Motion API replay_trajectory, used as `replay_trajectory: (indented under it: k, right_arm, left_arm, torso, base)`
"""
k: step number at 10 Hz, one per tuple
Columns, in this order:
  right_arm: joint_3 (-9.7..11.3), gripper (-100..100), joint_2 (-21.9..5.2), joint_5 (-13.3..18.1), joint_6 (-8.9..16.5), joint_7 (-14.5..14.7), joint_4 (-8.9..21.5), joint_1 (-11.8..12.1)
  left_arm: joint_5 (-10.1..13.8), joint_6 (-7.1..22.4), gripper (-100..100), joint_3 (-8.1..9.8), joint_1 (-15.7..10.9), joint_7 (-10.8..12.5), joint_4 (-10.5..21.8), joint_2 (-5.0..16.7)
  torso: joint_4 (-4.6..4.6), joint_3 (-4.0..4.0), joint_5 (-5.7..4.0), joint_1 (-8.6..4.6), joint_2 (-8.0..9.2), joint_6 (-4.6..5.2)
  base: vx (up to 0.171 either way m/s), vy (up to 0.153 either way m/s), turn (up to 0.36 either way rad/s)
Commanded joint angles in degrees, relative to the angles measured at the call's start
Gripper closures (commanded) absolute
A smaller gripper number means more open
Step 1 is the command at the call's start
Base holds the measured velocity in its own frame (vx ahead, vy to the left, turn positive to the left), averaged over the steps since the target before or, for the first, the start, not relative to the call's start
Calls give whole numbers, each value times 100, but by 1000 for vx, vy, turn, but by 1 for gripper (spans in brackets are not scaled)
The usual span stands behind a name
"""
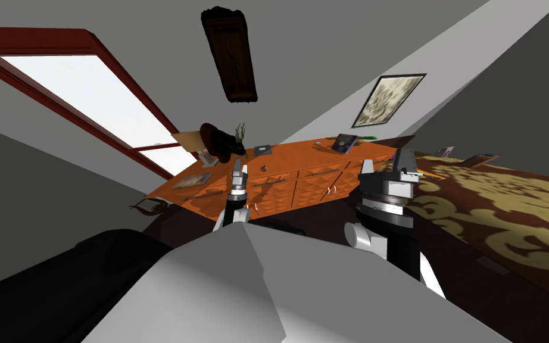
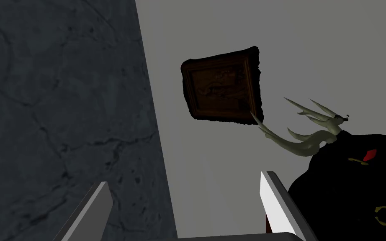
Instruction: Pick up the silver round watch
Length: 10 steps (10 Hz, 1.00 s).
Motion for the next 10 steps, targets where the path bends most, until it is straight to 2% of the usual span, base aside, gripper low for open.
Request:
replay_trajectory:
  k: [1, 4, 7, 8, 10]
  right_arm:
    - [0, 0, 0, 0, 0, 0, 0, 0]
    - [0, 0, 0, 0, 0, 0, 0, 0]
    - [1, 0, 1, 0, 0, 0, 0, 0]
    - [1, 0, 1, 0, 0, 0, 0, 0]
    - [1, 0, 0, 0, 0, 0, 0, 0]
  left_arm:
    - [23, 86, -100, 56, 29, 22, -9, 246]
    - [111, 414, -100, 278, 137, 109, -43, 768]
    - [248, 894, -100, 633, 295, 243, -93, 1281]
    - [248, 915, -100, 633, 295, 243, -93, 1319]
    - [359, 1280, -100, 921, 417, 350, -134, 1640]
  torso:
    - [0, 0, 0, 0, 0, 0]
    - [1, 2, -2, -11, 4, 0]
    - [1, 4, -5, -21, 7, 0]
    - [2, 4, -5, -23, 8, 1]
    - [2, 5, -4, -18, 8, 1]
  base:
    - [-2, -13, -25]
    - [-7, -38, -38]
    - [-13, -64, -72]
    - [-15, -50, -26]
    - [-22, -59, -77]
